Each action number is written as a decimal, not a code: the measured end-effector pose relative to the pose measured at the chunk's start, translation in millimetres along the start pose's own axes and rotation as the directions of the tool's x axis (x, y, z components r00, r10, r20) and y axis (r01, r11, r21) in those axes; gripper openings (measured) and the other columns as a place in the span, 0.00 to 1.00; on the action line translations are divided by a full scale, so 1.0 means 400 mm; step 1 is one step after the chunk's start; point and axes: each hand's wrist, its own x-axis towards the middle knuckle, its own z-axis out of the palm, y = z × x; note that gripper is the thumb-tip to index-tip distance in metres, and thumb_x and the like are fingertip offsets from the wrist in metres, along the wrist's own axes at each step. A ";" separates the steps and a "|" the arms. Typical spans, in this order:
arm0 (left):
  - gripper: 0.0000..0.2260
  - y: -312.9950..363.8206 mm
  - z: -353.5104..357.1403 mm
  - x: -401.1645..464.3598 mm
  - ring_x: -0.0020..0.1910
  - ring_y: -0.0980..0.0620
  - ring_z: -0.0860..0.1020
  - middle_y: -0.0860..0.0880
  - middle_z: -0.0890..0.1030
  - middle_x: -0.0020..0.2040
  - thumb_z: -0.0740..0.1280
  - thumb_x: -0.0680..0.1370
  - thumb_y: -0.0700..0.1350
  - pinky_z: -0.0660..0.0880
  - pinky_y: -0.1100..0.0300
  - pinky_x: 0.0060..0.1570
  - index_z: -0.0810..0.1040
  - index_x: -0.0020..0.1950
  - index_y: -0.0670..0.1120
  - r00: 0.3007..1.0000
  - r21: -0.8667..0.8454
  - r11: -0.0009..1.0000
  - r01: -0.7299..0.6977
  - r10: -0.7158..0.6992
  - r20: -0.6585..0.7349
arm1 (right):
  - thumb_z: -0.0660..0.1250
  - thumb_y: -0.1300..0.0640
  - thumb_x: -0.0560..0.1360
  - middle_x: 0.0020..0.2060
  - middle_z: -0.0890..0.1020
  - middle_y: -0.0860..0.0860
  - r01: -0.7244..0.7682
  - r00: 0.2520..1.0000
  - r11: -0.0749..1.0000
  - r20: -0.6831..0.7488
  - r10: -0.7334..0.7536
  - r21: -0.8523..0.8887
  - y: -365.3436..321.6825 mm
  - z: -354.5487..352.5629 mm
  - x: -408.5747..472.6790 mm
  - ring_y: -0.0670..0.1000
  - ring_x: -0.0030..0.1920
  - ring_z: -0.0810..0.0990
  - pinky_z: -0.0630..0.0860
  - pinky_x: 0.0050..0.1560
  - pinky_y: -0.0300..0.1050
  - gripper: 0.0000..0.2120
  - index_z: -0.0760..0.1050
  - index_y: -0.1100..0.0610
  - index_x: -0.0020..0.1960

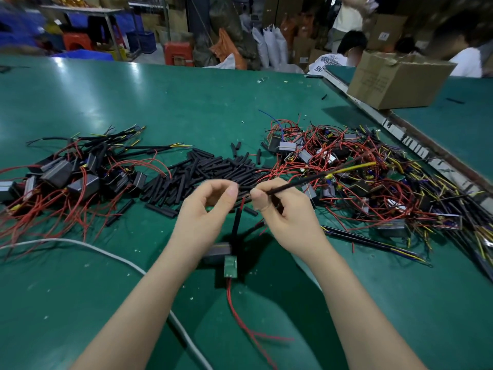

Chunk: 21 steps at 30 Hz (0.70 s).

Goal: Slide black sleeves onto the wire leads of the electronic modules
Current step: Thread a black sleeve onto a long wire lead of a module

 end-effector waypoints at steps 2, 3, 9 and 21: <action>0.04 -0.006 -0.008 -0.002 0.46 0.58 0.75 0.52 0.77 0.45 0.68 0.77 0.48 0.70 0.61 0.49 0.75 0.46 0.49 0.943 0.329 0.909 -0.255 0.310 -0.124 | 0.62 0.50 0.78 0.35 0.76 0.40 -0.078 0.997 0.997 -0.018 0.079 0.030 -0.005 0.002 0.000 0.42 0.38 0.75 0.69 0.42 0.38 0.07 0.75 0.50 0.43; 0.05 -0.010 -0.010 -0.004 0.47 0.54 0.74 0.51 0.76 0.46 0.67 0.76 0.49 0.69 0.57 0.49 0.76 0.46 0.48 0.881 0.466 0.807 -0.363 0.460 -0.110 | 0.63 0.49 0.78 0.32 0.76 0.39 -0.112 0.993 0.993 -0.023 0.113 0.049 -0.008 0.003 0.001 0.42 0.36 0.74 0.69 0.41 0.39 0.07 0.74 0.46 0.41; 0.07 -0.029 0.010 -0.020 0.47 0.51 0.74 0.51 0.80 0.45 0.68 0.76 0.49 0.65 0.55 0.43 0.84 0.49 0.50 0.749 0.746 0.481 -0.461 0.662 0.036 | 0.64 0.50 0.78 0.28 0.76 0.39 -0.238 0.969 0.969 -0.048 0.241 0.071 -0.009 0.004 0.003 0.42 0.34 0.75 0.70 0.41 0.41 0.09 0.75 0.46 0.40; 0.07 0.008 0.011 -0.008 0.43 0.63 0.78 0.58 0.83 0.40 0.68 0.77 0.44 0.73 0.71 0.46 0.82 0.42 0.53 1.000 -0.005 1.000 0.015 -0.015 0.025 | 0.63 0.53 0.78 0.35 0.76 0.38 -0.038 0.999 0.987 0.027 0.034 0.155 -0.015 -0.001 0.006 0.40 0.37 0.74 0.68 0.42 0.40 0.06 0.74 0.49 0.43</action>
